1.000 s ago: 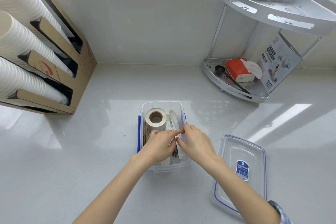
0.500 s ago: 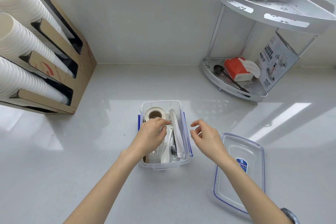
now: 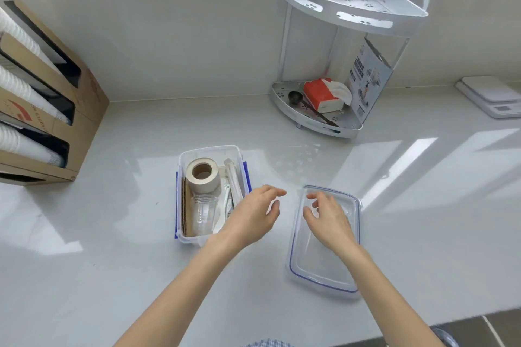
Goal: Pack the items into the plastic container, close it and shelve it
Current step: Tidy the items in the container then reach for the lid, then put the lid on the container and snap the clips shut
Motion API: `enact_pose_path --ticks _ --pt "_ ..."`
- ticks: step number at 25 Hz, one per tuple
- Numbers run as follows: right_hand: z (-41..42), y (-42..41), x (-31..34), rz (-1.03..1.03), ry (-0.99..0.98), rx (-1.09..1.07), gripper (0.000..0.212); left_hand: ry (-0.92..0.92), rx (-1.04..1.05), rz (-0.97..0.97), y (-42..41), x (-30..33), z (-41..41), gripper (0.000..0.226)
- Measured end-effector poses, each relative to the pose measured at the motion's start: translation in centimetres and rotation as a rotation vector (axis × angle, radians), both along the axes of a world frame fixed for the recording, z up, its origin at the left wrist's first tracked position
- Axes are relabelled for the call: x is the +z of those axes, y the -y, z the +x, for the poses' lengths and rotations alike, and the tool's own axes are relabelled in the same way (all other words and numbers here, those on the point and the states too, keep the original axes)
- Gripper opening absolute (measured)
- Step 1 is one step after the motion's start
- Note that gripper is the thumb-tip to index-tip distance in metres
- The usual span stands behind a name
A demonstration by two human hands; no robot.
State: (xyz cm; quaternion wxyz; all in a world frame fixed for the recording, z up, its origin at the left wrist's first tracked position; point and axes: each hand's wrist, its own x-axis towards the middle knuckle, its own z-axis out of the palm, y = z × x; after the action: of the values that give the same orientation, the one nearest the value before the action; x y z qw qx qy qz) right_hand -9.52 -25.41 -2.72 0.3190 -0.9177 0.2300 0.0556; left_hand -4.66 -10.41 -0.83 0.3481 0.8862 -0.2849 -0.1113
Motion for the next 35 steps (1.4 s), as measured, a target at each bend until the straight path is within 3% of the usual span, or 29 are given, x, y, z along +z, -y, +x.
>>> enact_pose_path --ticks 8,13,19,22,24,28,35 --pt "-5.4 4.5 -1.7 -0.113 -0.152 -0.159 0.048 -0.169 0.021 0.303 4.3 -3.8 -4.1 0.049" --pt "-7.1 5.5 -2.7 -0.145 -0.284 -0.181 0.04 -0.276 0.135 0.419 4.8 -4.8 -5.2 0.046" --pt "-7.4 5.4 -3.3 -0.069 -0.211 -0.19 0.035 -0.435 0.181 0.267 5.2 -4.6 -5.7 0.014" --pt "-7.1 5.5 -2.9 -0.036 -0.136 -0.223 0.034 -0.453 0.218 0.149 5.3 -4.1 -5.9 0.023" --pt "-6.7 5.6 -2.4 -0.028 -0.067 -0.234 0.032 -0.454 0.259 0.047 5.2 -3.3 -5.7 0.01" --pt "-5.1 4.9 -0.9 0.016 0.082 -0.243 0.029 -0.356 0.34 -0.063 4.0 -1.1 -4.4 0.04" --pt "-1.2 0.2 2.2 0.107 0.278 -0.1 0.023 -0.301 0.494 -0.217 -2.7 1.5 -2.4 0.025"
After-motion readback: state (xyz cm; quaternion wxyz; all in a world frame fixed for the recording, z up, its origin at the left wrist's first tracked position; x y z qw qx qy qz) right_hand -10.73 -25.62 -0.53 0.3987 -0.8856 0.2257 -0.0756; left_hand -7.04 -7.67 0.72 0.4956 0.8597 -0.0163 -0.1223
